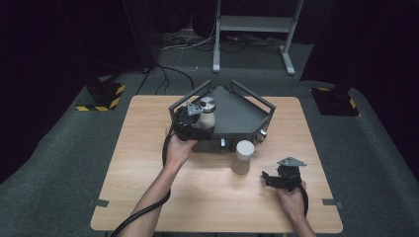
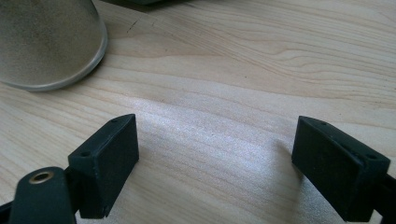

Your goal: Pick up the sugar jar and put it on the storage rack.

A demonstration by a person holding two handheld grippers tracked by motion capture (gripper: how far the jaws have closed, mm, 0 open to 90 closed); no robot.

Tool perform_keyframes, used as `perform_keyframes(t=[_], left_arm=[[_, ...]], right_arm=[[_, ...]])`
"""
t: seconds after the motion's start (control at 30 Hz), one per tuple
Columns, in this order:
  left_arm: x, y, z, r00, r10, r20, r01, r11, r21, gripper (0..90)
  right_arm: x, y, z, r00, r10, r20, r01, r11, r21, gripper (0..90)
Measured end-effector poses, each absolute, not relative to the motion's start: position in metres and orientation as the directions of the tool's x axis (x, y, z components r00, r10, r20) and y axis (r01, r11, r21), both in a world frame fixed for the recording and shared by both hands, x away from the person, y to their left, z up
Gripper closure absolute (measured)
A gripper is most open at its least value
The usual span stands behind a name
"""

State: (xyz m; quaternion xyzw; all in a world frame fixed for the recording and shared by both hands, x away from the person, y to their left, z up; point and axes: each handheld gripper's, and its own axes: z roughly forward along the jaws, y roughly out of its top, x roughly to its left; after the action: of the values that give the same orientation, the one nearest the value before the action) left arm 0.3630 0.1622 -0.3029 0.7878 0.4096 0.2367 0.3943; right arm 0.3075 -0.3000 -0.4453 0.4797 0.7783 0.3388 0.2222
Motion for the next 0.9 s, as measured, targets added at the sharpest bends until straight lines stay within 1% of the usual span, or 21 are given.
perform_keyframes(t=[0.2, 0.57, 0.9], left_arm=[[0.351, 0.161, -0.307, 0.561, 0.824, 0.076, 0.443, -0.377, 0.814, 8.8], [0.333, 0.168, -0.311, 0.577, 0.813, 0.072, 0.428, -0.376, 0.822, 8.5], [0.316, 0.169, -0.319, 0.574, 0.813, 0.101, 0.405, -0.389, 0.827, 8.5]], right_arm=[[0.308, -0.3, -0.445, -0.442, 0.897, -0.021, 0.596, 0.311, 0.741, 14.2], [0.308, -0.3, -0.445, -0.441, 0.897, -0.021, 0.596, 0.311, 0.74, 14.2], [0.308, -0.3, -0.445, -0.44, 0.898, -0.019, 0.597, 0.309, 0.74, 14.2]])
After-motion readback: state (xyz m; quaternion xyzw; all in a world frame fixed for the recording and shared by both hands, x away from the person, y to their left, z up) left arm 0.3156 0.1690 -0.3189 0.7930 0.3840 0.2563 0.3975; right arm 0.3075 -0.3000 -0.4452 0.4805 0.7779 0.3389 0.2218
